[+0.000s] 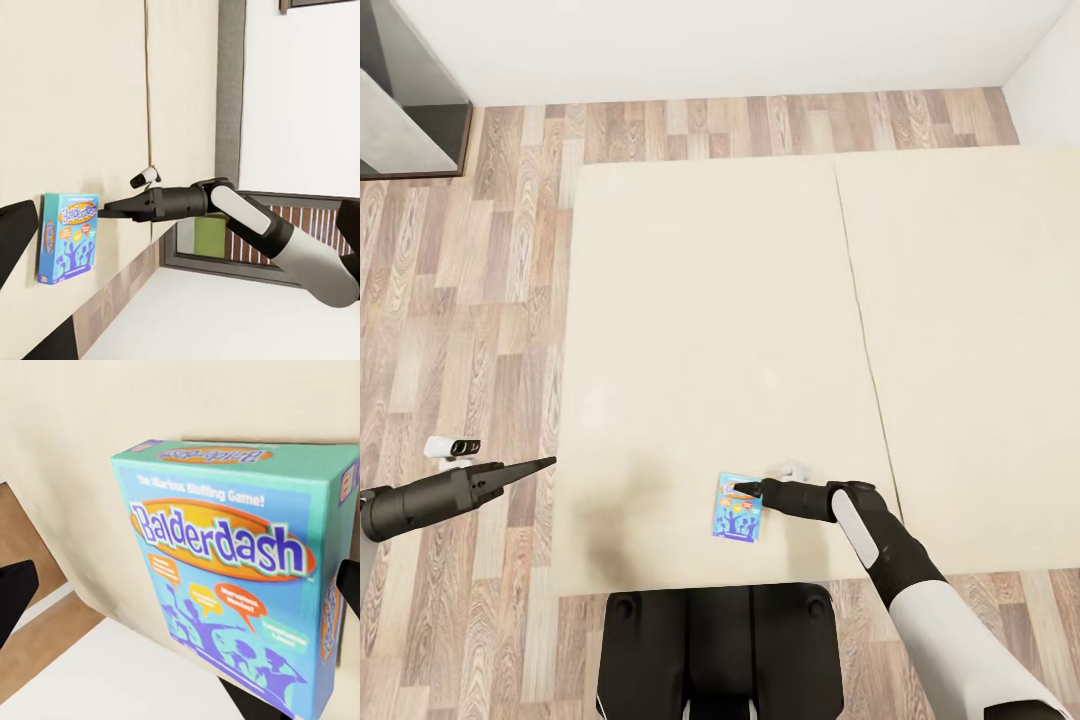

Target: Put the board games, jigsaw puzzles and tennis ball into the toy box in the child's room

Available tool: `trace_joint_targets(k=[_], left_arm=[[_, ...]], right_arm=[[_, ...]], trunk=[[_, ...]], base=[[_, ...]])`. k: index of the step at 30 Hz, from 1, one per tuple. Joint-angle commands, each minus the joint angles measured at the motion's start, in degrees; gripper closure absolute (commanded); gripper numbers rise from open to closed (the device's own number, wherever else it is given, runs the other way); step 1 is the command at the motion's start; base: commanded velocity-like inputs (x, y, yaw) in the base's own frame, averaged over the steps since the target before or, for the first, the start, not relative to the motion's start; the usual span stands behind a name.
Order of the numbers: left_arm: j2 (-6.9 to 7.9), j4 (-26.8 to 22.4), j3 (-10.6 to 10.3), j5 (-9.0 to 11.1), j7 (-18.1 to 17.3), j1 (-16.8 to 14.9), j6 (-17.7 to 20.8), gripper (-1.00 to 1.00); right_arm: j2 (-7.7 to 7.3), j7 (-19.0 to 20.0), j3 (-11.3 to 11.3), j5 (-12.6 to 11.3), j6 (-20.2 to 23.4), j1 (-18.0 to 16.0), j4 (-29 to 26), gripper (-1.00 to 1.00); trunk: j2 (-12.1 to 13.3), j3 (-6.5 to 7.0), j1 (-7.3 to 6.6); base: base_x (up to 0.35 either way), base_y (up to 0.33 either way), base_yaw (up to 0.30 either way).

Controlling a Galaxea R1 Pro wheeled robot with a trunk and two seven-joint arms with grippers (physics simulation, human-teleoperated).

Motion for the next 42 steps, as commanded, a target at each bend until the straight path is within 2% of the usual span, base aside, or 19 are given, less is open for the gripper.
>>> trace_joint_targets(k=[1, 42], left_arm=[[0.02, -0.01, 0.00, -0.06, -0.25, -0.01, 0.61, -1.00], [0.02, -0.01, 0.01, -0.05, -0.25, -0.01, 0.61, -1.00]], right_arm=[[0.01, 0.13, -0.02, 0.08, 0.23, -0.02, -0.03, -1.00], [0.20, -0.43, 0.12, 0.12, 0.57, -0.05, 0.09, -1.00]], trunk=[[-0.09, -0.06, 0.03], [-0.09, -0.06, 0.03]], base=[[0.000, 0.000, 0.000], [-0.003, 0.030, 0.000]])
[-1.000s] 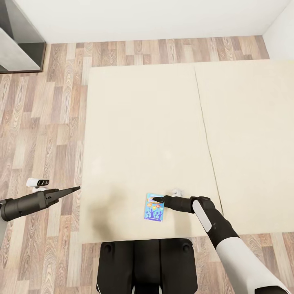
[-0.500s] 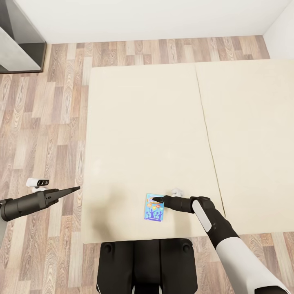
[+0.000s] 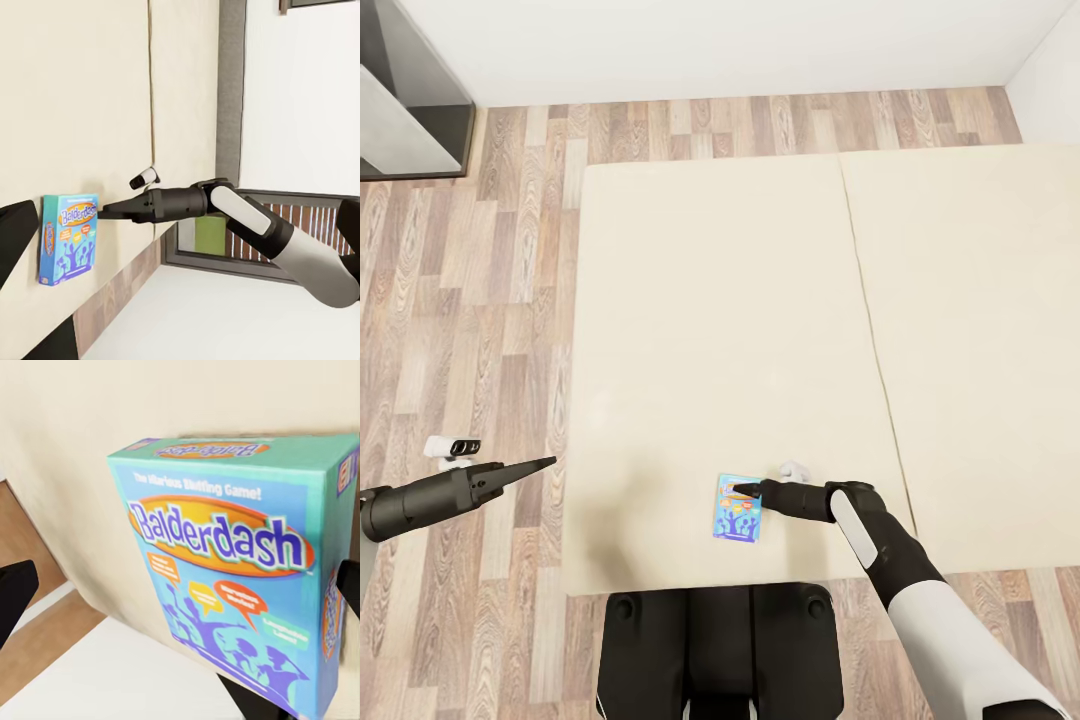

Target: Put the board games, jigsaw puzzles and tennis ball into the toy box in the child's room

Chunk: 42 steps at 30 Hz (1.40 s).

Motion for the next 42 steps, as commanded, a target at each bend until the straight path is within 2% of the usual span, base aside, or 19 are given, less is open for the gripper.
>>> trace_joint_targets(k=[1, 23, 32, 42], left_arm=[[0.02, -0.01, 0.00, -0.06, -0.25, -0.01, 0.61, -1.00], [0.02, -0.01, 0.00, -0.06, -0.25, -0.01, 0.61, -1.00], [0.02, -0.01, 0.00, -0.06, -0.25, -0.01, 0.61, -1.00], [0.02, -0.01, 0.00, -0.06, -0.25, -0.01, 0.61, -1.00]], right_arm=[[0.01, 0.07, -0.03, 0.02, 0.35, -0.04, -0.01, -1.00], [0.01, -0.19, 0.44, 0.17, 1.26, -0.07, 0.48, -1.00], [0.01, -0.22, 2.49, 0.20, 1.02, -0.07, 0.48, -1.00], [0.01, -0.27, 2.70, 0.20, 0.95, -0.07, 0.48, -1.00]], trunk=[[-0.09, -0.06, 0.03], [-0.09, -0.06, 0.03], [-0.09, -0.06, 0.03], [-0.09, -0.06, 0.03]], base=[[-0.010, 0.032, 0.000], [-0.001, 0.015, 0.000], [0.000, 0.036, 0.000], [0.000, 0.041, 0.000]])
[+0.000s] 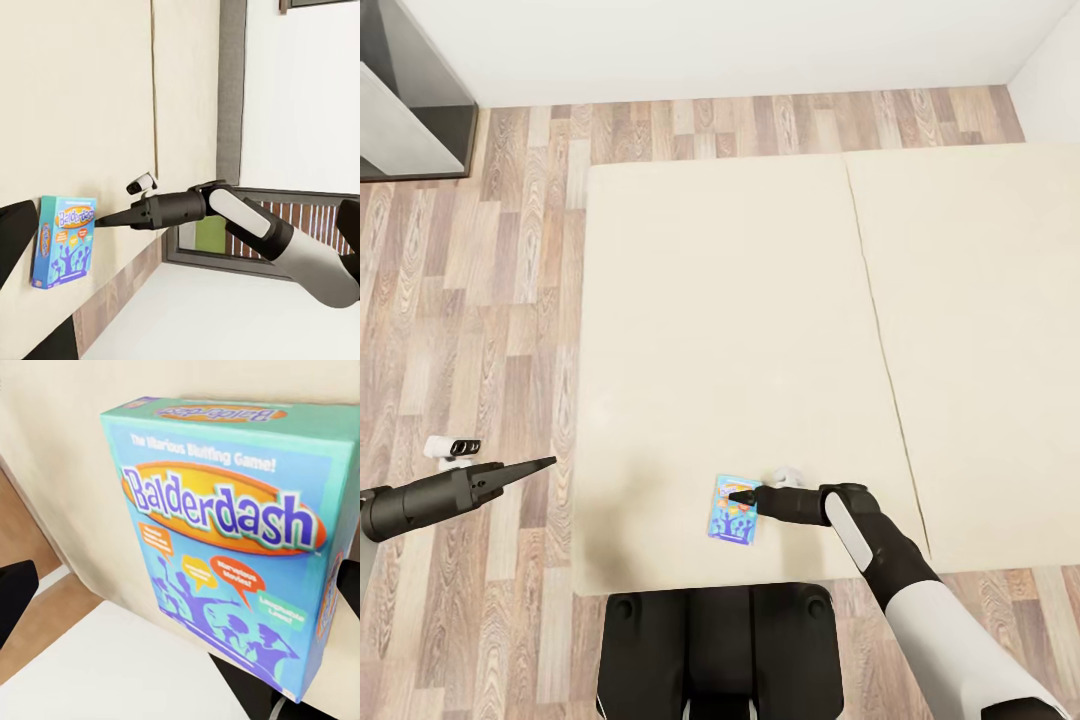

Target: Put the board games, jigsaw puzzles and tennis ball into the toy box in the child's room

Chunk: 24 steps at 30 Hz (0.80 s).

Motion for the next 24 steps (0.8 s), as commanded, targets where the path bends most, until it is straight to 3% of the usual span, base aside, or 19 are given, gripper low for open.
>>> trace_joint_targets(k=[1, 24], left_arm=[[0.02, -0.01, 0.00, -0.06, -0.25, -0.01, 0.61, -1.00], [0.02, -0.01, 0.00, -0.06, -0.25, -0.01, 0.61, -1.00]], right_arm=[[0.01, 0.13, -0.01, 0.06, 0.23, -0.02, -0.03, -1.00], [0.02, 0.09, 0.06, 0.06, 0.21, -0.02, -0.03, -1.00]], trunk=[[-0.09, -0.06, 0.03], [-0.09, -0.06, 0.03]], base=[[0.000, 0.034, 0.000], [0.000, 0.034, 0.000]])
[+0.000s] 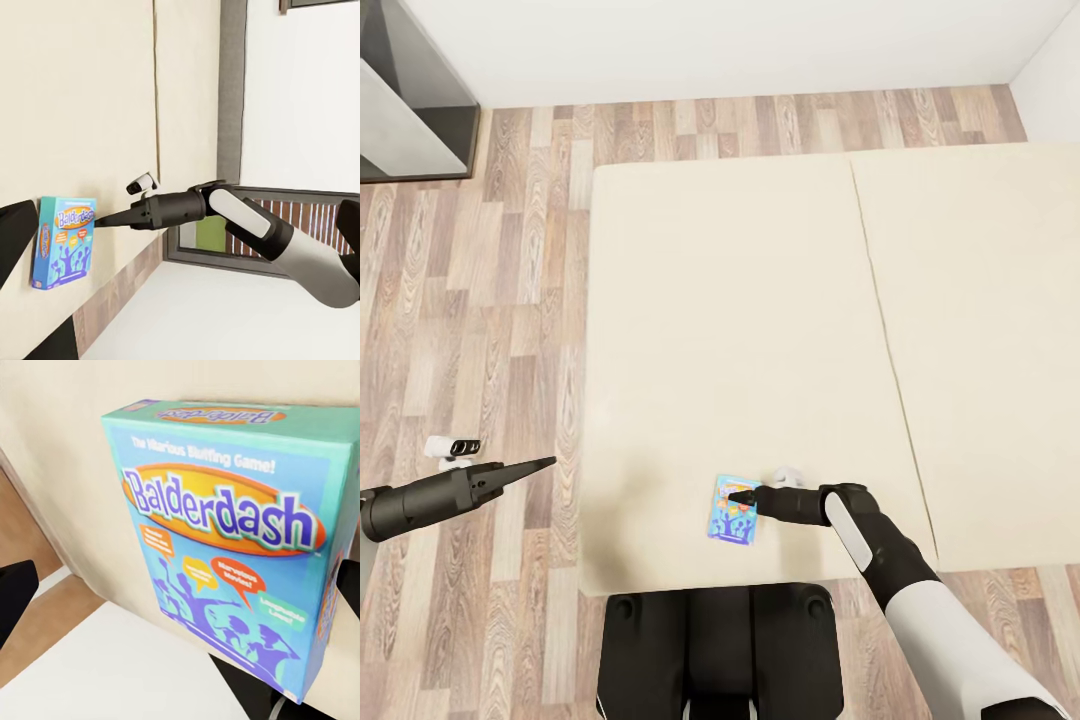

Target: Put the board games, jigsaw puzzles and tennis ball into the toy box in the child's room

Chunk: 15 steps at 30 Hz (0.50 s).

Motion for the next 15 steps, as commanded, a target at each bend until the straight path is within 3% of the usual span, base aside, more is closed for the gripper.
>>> trace_joint_targets(k=[1, 15], left_arm=[[0.02, -0.01, 0.00, -0.06, -0.25, -0.01, 0.61, -1.00], [0.02, -0.01, 0.00, -0.06, -0.25, -0.01, 0.61, -1.00]], right_arm=[[0.03, 0.13, -0.03, 0.06, 0.24, -0.02, -0.03, -1.00], [0.21, 0.19, -0.03, 0.10, 0.24, -0.02, -0.13, -1.00]], trunk=[[-0.09, -0.06, 0.03], [-0.09, -0.06, 0.03]], base=[[-0.016, 0.026, 0.000], [-0.020, 0.031, 0.000]])
